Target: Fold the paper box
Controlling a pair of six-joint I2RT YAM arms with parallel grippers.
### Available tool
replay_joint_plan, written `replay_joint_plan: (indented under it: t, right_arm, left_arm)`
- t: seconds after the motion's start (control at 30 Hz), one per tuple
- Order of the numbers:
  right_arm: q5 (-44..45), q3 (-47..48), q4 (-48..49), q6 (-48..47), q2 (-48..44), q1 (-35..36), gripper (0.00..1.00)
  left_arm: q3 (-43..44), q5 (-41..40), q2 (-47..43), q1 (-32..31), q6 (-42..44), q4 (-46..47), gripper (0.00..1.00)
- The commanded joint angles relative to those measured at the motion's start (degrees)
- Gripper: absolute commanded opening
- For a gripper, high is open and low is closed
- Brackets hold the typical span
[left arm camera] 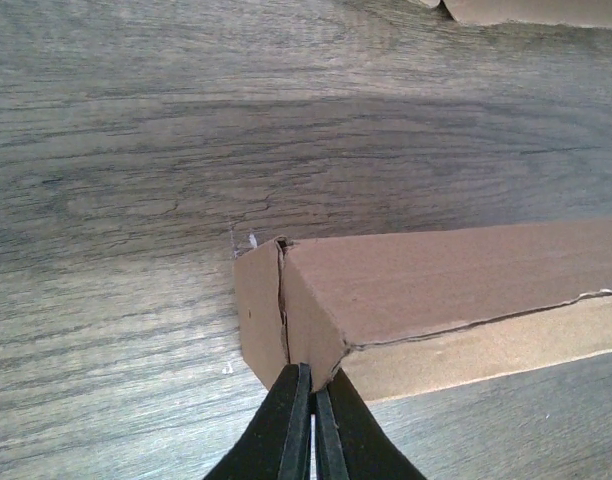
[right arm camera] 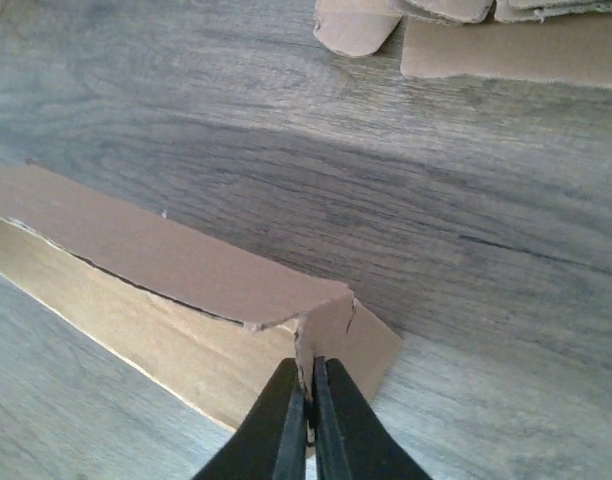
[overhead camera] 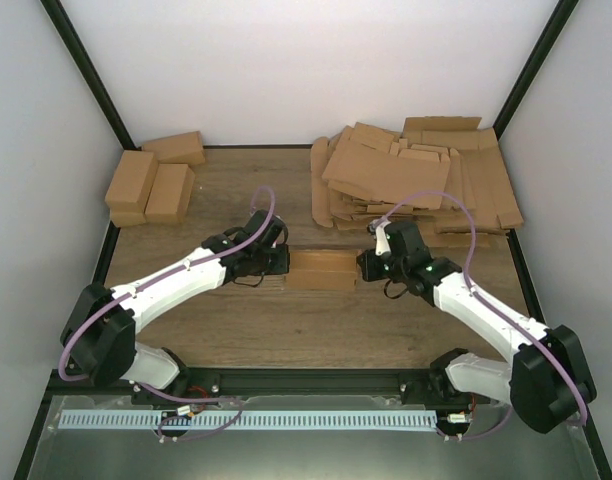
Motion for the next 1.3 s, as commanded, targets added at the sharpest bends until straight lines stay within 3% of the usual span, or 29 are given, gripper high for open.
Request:
replay_joint_plan:
  t: [0.0,0.17,0.33,0.63,0.93,1.27]
  right_arm:
    - [-1.2,6.9,-6.0,1.9,1.3,-0.2,0.01]
    - [-3.1,11.0,-11.7,4.2,4.2,-0.2,0.01]
    - [-3.7,10.1,-11.7,4.2,4.0,-0.1,0.01]
    - [-5.1,10.3,-12.7,4.6,4.8,-0.1,0.01]
    - [-3.7,8.9,-11.7,3.3,3.7,0.1,0.04]
    - [-3.5,7.5,-9.9,2.4,3.4,0.8,0.04]
  left_arm:
    - [0.2,-0.5,0.3,-0.5,0.5,-0.5,0.05]
    - [-1.2,-1.1,-0.2,-0.7,0.0,1.2,0.11]
    - [-3.4,-2.0,-0.4,-0.7,-1.1,3.6,0.25]
    - [-3.8,-2.6,0.7,-0.7,-1.0,4.4,0.26]
    - [-7.9,-0.9,-4.8,-0.7,-4.3,10.9,0.61]
    - [-11.8,-0.2,-6.9,0.2,-6.7,18.8,0.72]
